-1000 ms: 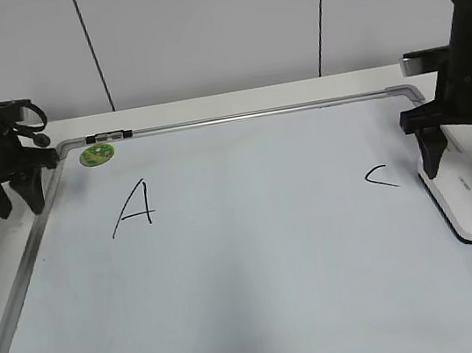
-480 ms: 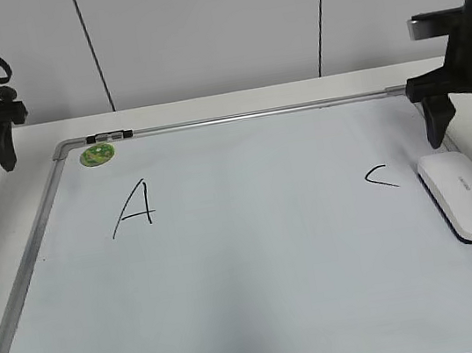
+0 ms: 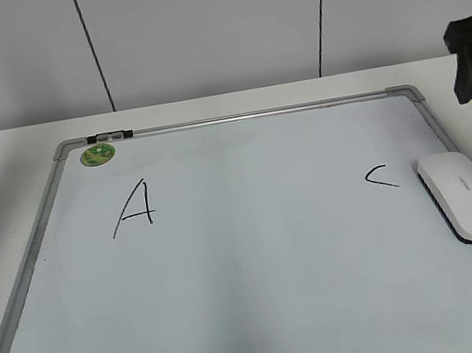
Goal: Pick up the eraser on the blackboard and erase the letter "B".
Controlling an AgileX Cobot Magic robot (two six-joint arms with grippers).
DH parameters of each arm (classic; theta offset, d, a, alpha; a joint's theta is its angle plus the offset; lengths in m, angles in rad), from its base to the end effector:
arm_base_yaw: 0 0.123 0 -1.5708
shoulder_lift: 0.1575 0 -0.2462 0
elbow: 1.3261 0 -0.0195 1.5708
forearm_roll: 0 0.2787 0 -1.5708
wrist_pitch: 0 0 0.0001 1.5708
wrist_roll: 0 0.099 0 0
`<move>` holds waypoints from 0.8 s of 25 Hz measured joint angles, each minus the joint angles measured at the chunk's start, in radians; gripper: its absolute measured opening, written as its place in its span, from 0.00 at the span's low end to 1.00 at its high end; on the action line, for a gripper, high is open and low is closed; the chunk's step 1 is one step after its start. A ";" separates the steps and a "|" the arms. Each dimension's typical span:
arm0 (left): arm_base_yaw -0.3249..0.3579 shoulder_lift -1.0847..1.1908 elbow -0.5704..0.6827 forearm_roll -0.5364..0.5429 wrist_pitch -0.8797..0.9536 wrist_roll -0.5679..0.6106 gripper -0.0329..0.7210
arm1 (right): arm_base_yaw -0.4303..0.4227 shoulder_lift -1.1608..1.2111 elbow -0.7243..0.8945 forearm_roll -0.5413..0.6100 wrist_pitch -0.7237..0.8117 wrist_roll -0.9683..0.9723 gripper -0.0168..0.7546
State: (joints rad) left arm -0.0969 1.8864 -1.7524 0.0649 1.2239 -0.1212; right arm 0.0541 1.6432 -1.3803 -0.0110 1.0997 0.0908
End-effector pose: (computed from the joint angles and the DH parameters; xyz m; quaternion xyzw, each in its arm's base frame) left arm 0.4193 -0.0347 0.2542 -0.0057 0.9882 0.0154 0.1520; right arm 0.3622 0.0186 0.2385 0.0164 0.9890 0.0054 0.1471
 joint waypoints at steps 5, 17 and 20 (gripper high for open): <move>-0.034 -0.197 0.206 0.015 0.003 -0.002 0.60 | 0.025 -0.213 0.203 0.011 -0.103 0.002 0.79; -0.066 -0.742 0.756 0.015 -0.106 -0.038 0.60 | 0.103 -0.587 0.601 0.031 -0.146 0.002 0.79; -0.066 -0.888 0.871 0.015 -0.106 -0.041 0.60 | 0.103 -0.686 0.663 0.036 -0.118 0.002 0.79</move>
State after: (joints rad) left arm -0.1631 0.9982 -0.8819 0.0803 1.1178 -0.1617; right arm 0.1575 0.9572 -0.7176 0.0248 0.9819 0.0925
